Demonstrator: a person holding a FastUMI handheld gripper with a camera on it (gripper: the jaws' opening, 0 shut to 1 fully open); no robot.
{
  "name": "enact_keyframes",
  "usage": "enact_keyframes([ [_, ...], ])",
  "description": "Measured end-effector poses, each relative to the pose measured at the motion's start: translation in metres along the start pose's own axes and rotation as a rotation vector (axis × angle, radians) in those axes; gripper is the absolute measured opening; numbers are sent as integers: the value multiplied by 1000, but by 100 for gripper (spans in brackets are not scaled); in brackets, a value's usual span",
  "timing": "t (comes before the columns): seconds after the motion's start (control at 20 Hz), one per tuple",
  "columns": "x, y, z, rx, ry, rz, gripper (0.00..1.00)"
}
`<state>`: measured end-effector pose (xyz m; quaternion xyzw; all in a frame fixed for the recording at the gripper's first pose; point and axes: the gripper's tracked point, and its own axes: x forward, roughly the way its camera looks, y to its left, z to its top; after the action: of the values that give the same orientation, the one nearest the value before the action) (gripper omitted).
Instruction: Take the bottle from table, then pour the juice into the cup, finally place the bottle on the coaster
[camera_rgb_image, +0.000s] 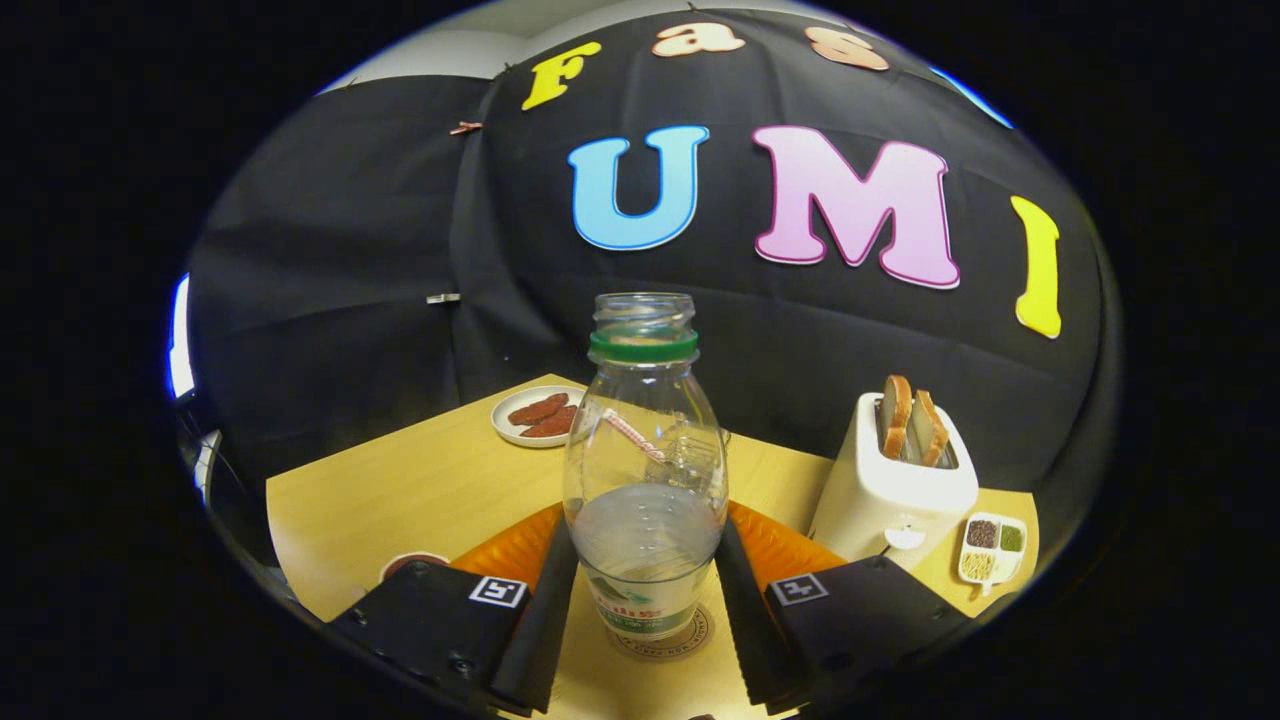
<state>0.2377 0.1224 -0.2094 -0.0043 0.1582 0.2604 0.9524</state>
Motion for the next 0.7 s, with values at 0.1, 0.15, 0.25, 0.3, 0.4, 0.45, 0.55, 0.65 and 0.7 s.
enact_keyframes([
  [0.1,5,-3,-10,37,-6,-2,73],
  [0.15,7,-2,-16,44,-10,6,73],
  [0.25,11,-5,-25,8,-24,-6,73],
  [0.3,12,-9,-30,-18,-30,-19,73],
  [0.4,11,-8,-37,-43,-34,-24,73],
  [0.45,13,-9,-41,-35,-33,-21,75],
  [0.55,14,-9,-47,-34,-33,-18,74],
  [0.65,16,-17,-54,-38,-25,-43,76],
  [0.7,16,-18,-57,-23,-20,-46,76],
])
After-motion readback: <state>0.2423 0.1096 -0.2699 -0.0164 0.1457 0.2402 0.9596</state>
